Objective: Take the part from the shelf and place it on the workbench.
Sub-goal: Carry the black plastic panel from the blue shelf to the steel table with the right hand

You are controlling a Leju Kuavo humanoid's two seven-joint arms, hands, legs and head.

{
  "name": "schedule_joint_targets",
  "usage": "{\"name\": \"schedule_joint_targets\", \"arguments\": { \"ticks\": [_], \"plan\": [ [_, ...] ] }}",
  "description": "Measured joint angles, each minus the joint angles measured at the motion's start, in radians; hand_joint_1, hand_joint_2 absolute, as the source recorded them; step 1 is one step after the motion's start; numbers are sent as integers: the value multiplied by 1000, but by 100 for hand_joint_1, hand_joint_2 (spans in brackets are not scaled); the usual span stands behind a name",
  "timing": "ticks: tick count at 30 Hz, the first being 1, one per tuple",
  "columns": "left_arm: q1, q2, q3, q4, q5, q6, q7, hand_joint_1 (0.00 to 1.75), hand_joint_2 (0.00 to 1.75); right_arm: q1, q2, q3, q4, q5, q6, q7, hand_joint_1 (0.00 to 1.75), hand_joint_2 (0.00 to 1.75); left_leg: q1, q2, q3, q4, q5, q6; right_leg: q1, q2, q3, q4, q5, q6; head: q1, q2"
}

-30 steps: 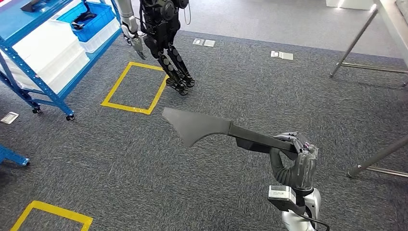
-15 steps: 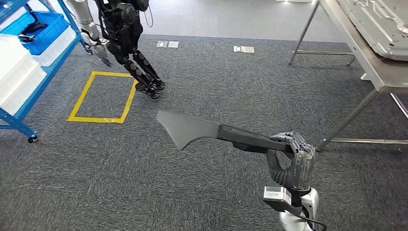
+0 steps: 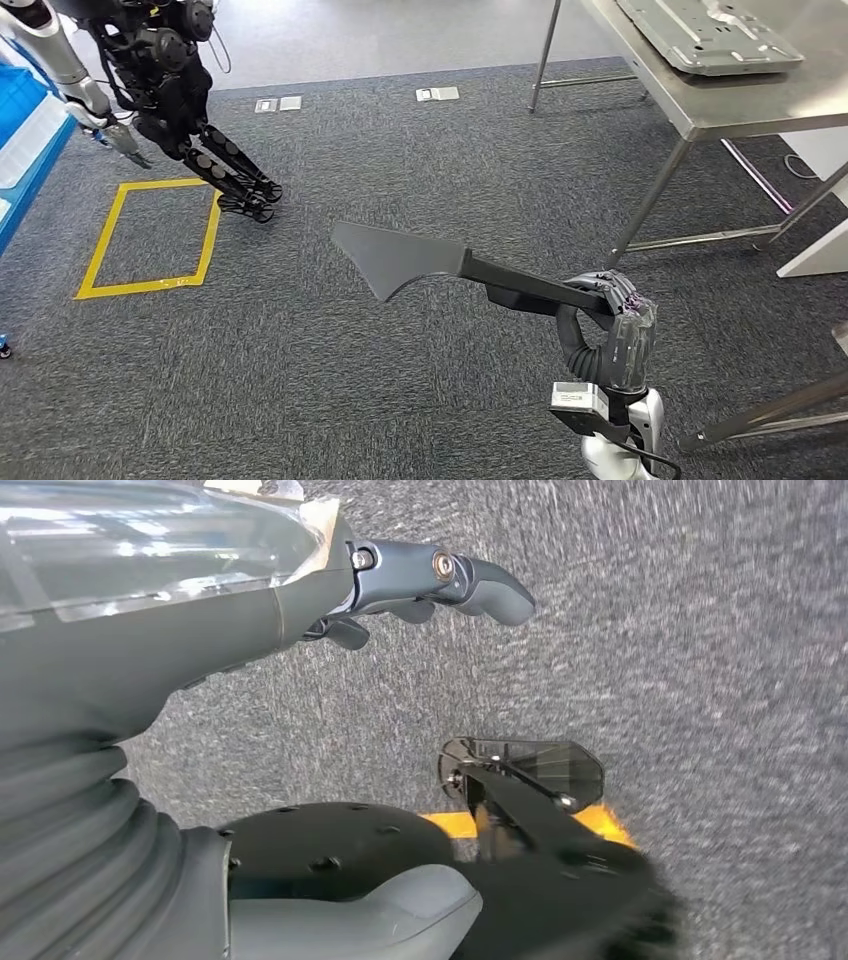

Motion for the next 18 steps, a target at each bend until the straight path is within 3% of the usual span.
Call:
{"name": "schedule_joint_targets", "arguments": {
  "ticks": [1,2,3,5,7,9,11,13,15,16,17,18],
  "plan": [
    [1,0,0,0,0,-1,0,0,175,2,0,0,0,1,0,0,175,175,1,-2,-6,9,8,1,1,13,-1,0,1,0,0,0],
    [1,0,0,0,0,-1,0,0,175,4,0,0,0,2,0,1,175,175,1,-4,7,-21,35,3,2,26,0,1,2,0,0,0],
    [1,0,0,0,0,-2,0,0,175,6,0,0,-1,2,0,1,175,175,2,-13,36,-81,72,6,2,39,0,2,2,1,0,0],
    [1,1,0,0,0,-4,0,0,175,7,1,0,-3,3,0,2,175,175,5,-57,97,-209,125,13,4,62,-2,5,5,5,0,0],
    [1,1,0,0,0,-4,0,0,175,9,2,-1,-6,3,0,3,175,175,3,-84,119,-261,134,18,3,82,-11,5,11,16,1,0],
    [0,2,0,0,0,-4,0,0,175,14,2,-1,-9,3,0,4,175,175,-2,-64,121,-272,141,29,2,98,-23,4,19,30,1,0],
    [-1,2,0,0,0,-4,0,0,175,17,1,-1,-11,3,0,6,175,175,-2,-39,124,-287,154,44,4,68,-48,38,1,32,3,0],
    [0,1,0,0,0,-4,0,0,175,18,1,-1,-13,4,0,6,175,175,-4,-9,123,-295,161,52,8,16,-102,150,-55,25,5,0],
    [1,1,0,0,0,-5,0,0,175,22,1,-1,-14,4,0,8,175,175,-6,22,120,-294,161,53,6,-5,-152,267,-100,27,7,0],
    [2,1,0,0,0,-6,0,0,175,25,0,-1,-14,4,0,8,175,175,-7,36,119,-294,161,52,4,-9,-155,284,-104,33,7,0],
    [2,1,0,0,0,-7,0,0,175,27,-2,-1,-14,4,0,9,175,175,-7,49,119,-293,160,51,1,-16,-136,260,-94,42,7,0],
    [1,1,0,0,0,-8,0,0,175,28,-3,-1,-14,4,0,10,175,175,-6,61,119,-292,159,49,-2,-26,-100,201,-74,51,7,0]
  ]
}}
